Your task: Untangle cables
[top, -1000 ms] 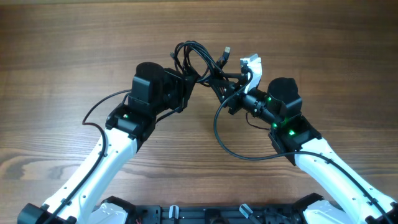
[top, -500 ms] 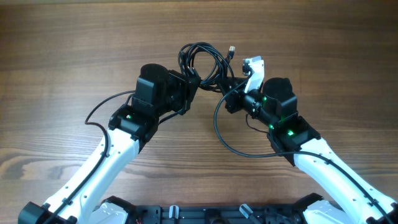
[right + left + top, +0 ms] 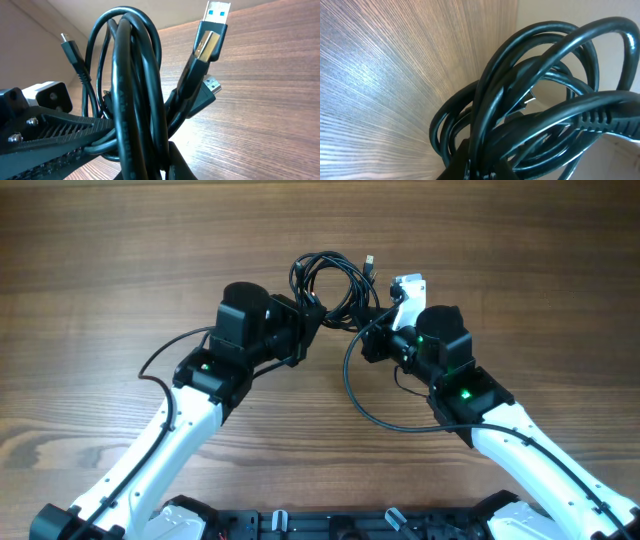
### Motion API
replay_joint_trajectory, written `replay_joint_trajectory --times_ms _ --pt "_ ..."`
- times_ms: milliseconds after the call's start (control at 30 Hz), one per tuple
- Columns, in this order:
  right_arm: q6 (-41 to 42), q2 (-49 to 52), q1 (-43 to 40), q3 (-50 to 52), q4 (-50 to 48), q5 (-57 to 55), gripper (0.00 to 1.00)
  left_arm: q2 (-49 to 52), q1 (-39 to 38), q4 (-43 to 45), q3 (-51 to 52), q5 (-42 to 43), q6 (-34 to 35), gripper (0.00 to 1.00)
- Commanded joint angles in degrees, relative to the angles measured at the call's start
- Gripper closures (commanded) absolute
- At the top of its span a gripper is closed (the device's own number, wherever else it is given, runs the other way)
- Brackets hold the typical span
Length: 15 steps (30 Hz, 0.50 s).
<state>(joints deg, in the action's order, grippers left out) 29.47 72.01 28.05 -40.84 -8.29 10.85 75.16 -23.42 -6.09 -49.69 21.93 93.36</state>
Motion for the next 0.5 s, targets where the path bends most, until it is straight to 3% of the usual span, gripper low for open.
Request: replay_joint_trajectory --times_ms 0,300,467 --pt "1.0 0.9 -1.9 0.4 2.1 -12.6 0.96 -1.3 4.0 1.1 -0.2 7.7 -0.6 0.96" --pt "0.9 0.9 -1.9 0.5 2.7 -13.9 0.96 -1.3 10.9 1.1 -0.2 21.7 -11.1 0.96" --pt "0.9 0.9 -1.9 0.5 4.1 -15.4 0.96 -1.3 14.1 1.1 -0.2 27.6 -21.7 0.96"
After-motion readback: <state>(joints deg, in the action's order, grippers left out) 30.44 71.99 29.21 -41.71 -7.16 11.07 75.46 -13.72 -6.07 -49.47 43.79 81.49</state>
